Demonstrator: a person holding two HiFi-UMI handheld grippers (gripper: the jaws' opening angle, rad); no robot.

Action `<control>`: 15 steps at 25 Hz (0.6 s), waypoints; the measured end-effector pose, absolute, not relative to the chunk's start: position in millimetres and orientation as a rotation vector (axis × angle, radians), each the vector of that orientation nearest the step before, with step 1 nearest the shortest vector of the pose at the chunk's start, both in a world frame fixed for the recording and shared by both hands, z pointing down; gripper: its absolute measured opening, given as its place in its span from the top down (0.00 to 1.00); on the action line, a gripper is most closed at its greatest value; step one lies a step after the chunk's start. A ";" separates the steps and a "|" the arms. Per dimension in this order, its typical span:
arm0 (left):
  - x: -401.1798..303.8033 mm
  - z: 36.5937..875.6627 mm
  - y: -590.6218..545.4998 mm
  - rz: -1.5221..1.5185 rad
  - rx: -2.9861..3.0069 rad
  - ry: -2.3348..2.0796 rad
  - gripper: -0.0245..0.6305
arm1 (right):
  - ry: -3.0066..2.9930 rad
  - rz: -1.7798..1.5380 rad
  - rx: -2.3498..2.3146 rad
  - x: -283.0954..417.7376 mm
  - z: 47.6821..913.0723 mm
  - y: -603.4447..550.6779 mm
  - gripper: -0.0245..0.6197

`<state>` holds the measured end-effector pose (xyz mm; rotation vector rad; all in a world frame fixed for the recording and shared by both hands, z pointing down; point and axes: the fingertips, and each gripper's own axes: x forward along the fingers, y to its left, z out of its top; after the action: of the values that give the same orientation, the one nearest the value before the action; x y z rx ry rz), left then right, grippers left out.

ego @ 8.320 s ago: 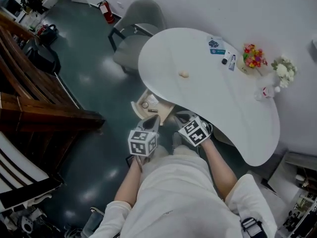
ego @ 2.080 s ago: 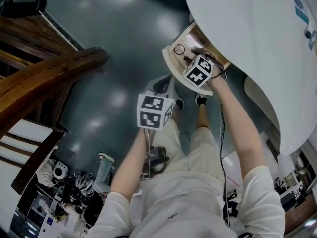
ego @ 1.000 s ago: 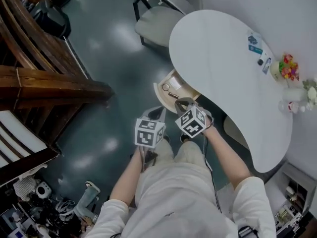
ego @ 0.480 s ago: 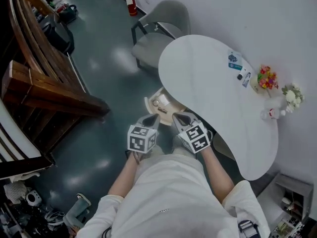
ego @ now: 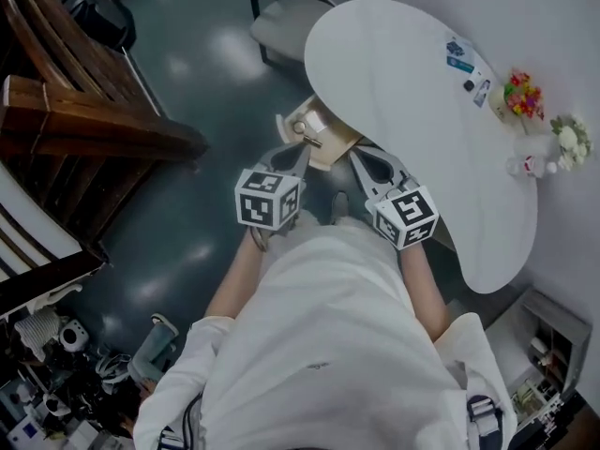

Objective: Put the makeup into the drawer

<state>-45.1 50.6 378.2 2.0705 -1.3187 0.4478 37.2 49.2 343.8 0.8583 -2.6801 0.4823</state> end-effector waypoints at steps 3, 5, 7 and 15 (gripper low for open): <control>-53.2 380.7 53.6 0.413 2.047 -1.330 0.95 | -2.674 0.457 0.877 36.0 344.5 55.1 0.95; -56.4 381.2 53.0 0.406 2.047 -1.333 0.95 | -2.659 0.444 0.896 36.5 345.2 56.9 0.95; -58.3 381.0 51.3 0.409 2.054 -1.329 0.95 | -2.640 0.423 0.909 35.6 345.8 58.2 0.95; -70.7 390.4 43.8 0.426 2.046 -1.326 0.95 | -2.631 0.427 0.905 20.8 348.0 62.5 0.95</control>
<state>-70.7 43.8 390.4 2.0457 -1.3259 0.4262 20.8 62.5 348.0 0.9055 -2.6311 0.4271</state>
